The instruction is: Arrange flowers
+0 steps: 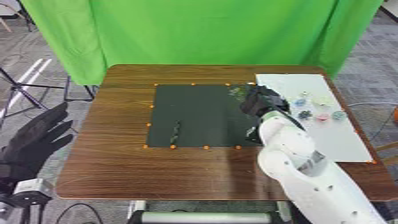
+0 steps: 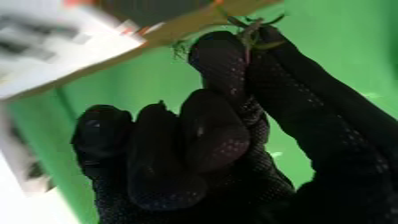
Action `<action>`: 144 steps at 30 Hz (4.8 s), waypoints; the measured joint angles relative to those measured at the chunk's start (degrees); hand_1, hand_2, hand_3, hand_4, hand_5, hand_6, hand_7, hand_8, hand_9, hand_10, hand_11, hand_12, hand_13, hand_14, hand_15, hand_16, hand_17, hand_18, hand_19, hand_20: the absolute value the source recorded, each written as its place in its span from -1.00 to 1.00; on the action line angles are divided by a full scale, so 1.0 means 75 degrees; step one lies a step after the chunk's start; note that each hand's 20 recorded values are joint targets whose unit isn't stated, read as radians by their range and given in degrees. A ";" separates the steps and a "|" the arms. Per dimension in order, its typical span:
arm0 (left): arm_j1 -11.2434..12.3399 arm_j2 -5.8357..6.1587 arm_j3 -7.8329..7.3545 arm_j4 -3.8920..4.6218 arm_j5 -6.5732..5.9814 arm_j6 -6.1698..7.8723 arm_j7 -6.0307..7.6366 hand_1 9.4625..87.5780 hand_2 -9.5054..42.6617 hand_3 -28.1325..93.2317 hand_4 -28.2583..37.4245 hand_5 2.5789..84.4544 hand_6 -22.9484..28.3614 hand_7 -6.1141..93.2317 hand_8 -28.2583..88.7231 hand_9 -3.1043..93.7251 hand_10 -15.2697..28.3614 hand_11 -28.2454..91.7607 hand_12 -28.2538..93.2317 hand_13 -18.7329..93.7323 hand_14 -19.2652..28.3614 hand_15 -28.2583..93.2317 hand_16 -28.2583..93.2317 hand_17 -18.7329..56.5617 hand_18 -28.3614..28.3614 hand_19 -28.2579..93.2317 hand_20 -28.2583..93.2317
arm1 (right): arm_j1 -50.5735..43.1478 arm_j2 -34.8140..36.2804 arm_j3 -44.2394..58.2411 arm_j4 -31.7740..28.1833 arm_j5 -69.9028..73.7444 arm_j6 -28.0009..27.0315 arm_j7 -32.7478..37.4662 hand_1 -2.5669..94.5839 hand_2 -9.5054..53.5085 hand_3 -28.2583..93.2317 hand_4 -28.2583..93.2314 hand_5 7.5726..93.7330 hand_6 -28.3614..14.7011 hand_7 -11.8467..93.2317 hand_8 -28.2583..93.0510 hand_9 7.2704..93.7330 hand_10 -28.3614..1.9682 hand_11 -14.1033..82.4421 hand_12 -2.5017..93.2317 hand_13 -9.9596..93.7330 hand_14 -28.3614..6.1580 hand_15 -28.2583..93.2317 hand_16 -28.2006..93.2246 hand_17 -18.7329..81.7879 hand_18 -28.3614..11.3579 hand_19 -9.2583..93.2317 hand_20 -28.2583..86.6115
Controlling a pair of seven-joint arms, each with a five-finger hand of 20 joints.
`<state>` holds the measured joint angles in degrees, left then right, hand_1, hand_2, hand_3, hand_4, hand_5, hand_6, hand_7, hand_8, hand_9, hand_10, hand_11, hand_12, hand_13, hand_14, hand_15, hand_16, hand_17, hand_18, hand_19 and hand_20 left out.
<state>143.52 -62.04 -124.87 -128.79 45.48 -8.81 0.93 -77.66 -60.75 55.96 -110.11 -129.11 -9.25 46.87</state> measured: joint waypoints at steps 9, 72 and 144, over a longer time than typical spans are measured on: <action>-0.0027 0.0012 0.0061 0.0025 -0.0003 0.0001 -0.0025 -0.59 -1.00 0.56 -0.94 -0.56 -0.09 -0.55 -0.66 -0.62 0.05 -0.46 -0.12 -0.47 0.23 -0.43 -0.33 -0.84 0.61 -0.04 -0.36 | 0.0121 -0.1023 -0.0625 0.0802 -0.0431 -0.0627 -0.0021 -0.21 -1.00 0.93 -0.70 0.52 0.32 0.32 -0.16 0.78 0.31 0.69 0.14 0.71 0.10 0.90 0.13 0.11 -0.80 1.00 0.47; -0.0143 0.0099 0.0101 0.0127 -0.0024 -0.0043 -0.0228 -0.60 -0.98 0.57 -0.93 -0.56 -0.09 -0.55 -0.66 -0.62 0.05 -0.46 -0.12 -0.47 0.24 -0.43 -0.34 -0.85 0.61 -0.03 -0.36 | -0.0523 -0.1628 -0.0444 -0.0108 -0.0548 -0.1926 -0.0121 -0.57 -0.94 0.72 -0.93 0.50 0.24 0.24 -0.73 0.71 0.22 0.57 0.14 0.65 0.06 0.83 0.14 0.06 -0.82 0.99 0.44; -0.0057 -0.0094 0.0135 0.0094 -0.0025 -0.0053 -0.0200 -0.60 -0.96 0.58 -0.94 -0.56 -0.09 -0.55 -0.66 -0.62 0.05 -0.45 -0.13 -0.47 0.25 -0.41 -0.34 -0.85 0.62 -0.02 -0.37 | -0.0793 0.1885 0.0595 0.0706 -0.0393 0.1761 -0.1184 -0.06 -1.00 0.87 -0.86 0.43 0.25 0.28 -0.24 0.69 0.31 0.62 0.10 0.64 0.18 0.87 0.10 0.13 -0.68 1.00 0.64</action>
<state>143.09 -62.75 -123.86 -128.09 45.29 -9.21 -0.57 -83.61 -46.61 60.42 -104.81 -132.06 3.96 37.99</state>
